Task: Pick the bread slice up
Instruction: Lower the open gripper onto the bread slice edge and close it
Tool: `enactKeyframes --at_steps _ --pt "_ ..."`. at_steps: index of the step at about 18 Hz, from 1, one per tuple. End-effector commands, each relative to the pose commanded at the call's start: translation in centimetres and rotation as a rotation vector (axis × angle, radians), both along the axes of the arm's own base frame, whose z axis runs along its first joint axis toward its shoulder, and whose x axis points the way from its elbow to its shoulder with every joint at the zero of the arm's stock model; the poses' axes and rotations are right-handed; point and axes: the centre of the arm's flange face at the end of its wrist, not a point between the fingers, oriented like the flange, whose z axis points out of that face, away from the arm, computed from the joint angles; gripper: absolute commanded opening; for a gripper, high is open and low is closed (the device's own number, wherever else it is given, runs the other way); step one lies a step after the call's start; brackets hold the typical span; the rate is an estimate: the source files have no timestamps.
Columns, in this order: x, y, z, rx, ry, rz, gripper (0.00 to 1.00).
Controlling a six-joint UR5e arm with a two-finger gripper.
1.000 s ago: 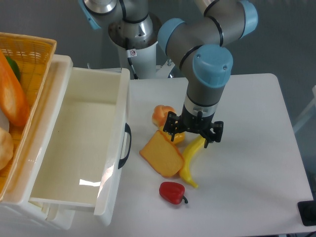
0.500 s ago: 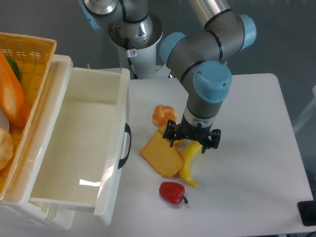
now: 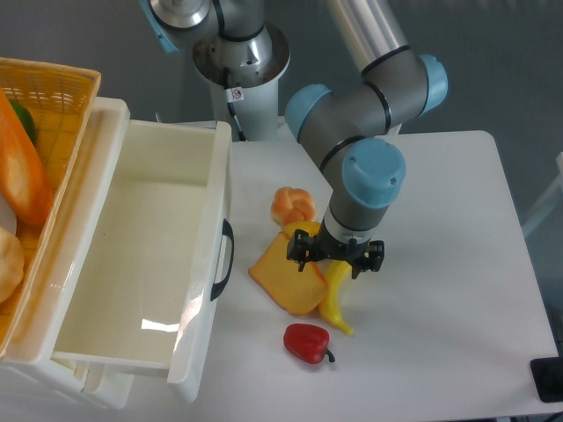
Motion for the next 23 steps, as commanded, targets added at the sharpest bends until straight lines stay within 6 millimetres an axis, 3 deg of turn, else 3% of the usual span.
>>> enactKeyframes --at_steps 6,9,14,23 --pt "0.3 -0.1 -0.8 -0.015 -0.013 0.009 1.00" --pt "1.4 -0.3 -1.9 -0.028 -0.036 0.003 1.00" --pt "3.1 1.0 -3.4 -0.062 -0.061 0.088 1.00" --pt "3.0 0.4 -3.8 -0.122 -0.024 0.077 1.00"
